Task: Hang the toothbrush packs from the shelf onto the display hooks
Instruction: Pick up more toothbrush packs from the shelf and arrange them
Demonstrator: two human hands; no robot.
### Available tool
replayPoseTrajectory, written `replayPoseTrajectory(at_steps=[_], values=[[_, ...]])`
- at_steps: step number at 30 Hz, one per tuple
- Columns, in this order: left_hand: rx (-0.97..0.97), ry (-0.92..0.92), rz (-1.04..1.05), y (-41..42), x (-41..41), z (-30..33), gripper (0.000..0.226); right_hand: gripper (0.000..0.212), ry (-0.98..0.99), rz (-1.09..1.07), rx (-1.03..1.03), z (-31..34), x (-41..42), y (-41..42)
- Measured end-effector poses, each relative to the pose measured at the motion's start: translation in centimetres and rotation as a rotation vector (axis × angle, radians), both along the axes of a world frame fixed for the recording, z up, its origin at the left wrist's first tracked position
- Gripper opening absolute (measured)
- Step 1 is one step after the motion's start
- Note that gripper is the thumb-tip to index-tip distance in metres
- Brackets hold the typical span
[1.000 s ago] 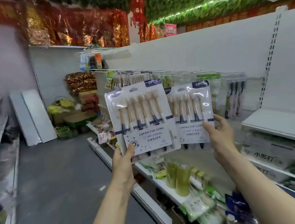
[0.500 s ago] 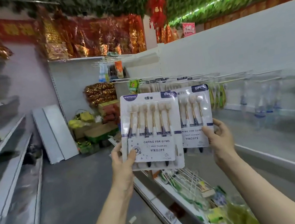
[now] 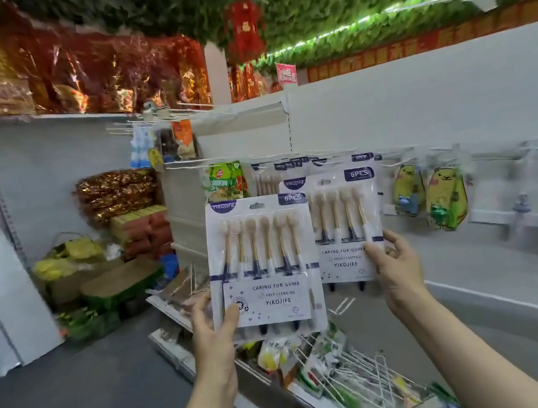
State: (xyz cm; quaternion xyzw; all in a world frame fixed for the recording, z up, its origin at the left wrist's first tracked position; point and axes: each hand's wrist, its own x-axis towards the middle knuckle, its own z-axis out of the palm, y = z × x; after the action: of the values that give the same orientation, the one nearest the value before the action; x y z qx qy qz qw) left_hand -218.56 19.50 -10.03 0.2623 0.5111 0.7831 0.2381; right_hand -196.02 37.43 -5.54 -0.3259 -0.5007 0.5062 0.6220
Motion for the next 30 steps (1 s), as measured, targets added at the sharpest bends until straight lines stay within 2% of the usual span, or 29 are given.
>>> replayPoseTrajectory(at_steps=[5, 11, 23, 30], values=[[0.015, -0.025, -0.107, 5.1, -7.6, 1.1, 0.043, 0.044, 0.035, -0.112, -0.080, 1.2, -5.7, 3.2], [0.039, -0.055, -0.223, 12.4, -12.2, 0.9, 0.044, 0.042, 0.058, -0.242, -0.104, 2.4, -9.4, 8.5], [0.042, -0.099, -0.293, 25.1, -14.9, 0.7, 0.044, 0.034, 0.130, -0.282, -0.077, 0.9, -11.7, 18.8], [0.057, -0.091, -0.393, 29.6, -14.1, 0.6, 0.045, 0.049, 0.124, -0.359, -0.123, 0.5, -10.8, 23.3]])
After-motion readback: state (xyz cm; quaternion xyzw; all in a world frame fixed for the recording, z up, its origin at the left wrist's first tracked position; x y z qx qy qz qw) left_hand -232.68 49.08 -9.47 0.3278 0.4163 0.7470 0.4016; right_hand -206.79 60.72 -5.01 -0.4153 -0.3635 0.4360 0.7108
